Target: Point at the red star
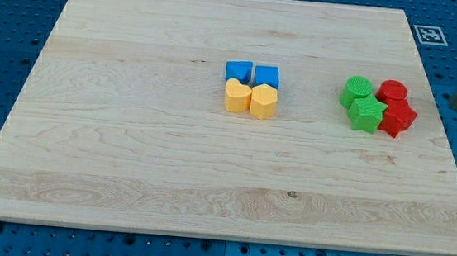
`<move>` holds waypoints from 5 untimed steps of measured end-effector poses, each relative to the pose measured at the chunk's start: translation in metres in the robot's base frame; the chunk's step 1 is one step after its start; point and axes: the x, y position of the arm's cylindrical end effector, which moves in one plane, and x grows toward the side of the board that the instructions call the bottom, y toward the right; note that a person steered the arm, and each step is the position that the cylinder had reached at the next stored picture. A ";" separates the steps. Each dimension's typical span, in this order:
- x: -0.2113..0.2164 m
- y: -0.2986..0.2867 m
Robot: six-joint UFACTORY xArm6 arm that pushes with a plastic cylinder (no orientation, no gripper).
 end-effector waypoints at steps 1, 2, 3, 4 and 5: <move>0.009 0.005; 0.020 0.010; 0.029 0.010; 0.037 0.011; 0.044 0.010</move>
